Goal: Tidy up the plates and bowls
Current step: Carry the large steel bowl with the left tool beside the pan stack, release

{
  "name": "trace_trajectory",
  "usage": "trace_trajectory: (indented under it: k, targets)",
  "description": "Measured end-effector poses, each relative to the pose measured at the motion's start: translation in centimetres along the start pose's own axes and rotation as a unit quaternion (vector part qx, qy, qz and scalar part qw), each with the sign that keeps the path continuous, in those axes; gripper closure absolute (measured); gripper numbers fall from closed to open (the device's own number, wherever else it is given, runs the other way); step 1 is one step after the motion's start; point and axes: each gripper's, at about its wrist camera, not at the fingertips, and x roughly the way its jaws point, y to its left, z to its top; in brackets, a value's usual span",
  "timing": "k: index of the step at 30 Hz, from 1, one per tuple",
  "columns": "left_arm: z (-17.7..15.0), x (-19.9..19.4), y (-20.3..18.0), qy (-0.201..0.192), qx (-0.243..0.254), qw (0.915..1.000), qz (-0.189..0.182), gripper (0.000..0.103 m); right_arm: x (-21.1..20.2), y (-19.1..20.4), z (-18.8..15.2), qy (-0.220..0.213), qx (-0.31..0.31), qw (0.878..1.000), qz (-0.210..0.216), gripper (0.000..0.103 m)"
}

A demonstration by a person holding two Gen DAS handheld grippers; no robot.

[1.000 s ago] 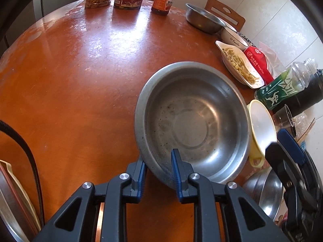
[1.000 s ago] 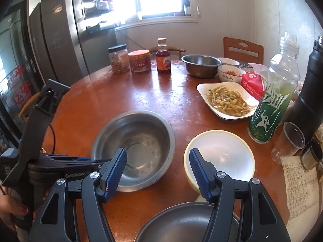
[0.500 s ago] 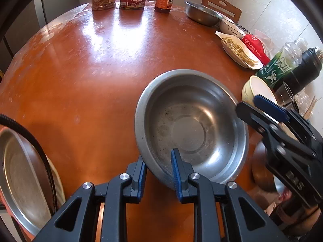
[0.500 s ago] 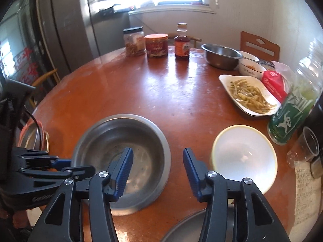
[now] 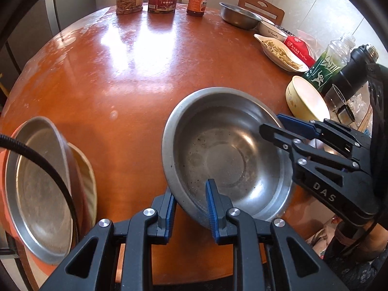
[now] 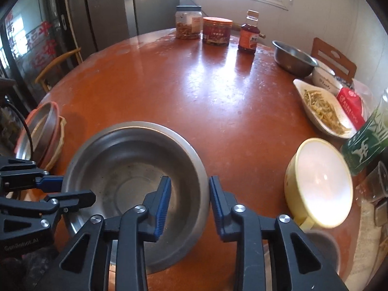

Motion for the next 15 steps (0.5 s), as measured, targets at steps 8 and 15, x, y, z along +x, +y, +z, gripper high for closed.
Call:
trace_trajectory:
  k: [8,15]
  targets:
    - [-1.4,-1.6,0.9,-0.021,-0.001,0.9998,0.002,0.079,-2.0,1.8,-3.2,0.005,-0.003,1.000,0.014,0.074]
    - [-2.2,-2.0,0.4,-0.028,0.013,0.9995,0.002,0.079,-3.9,2.7,-6.0,0.003,0.006,1.000,0.006,0.074]
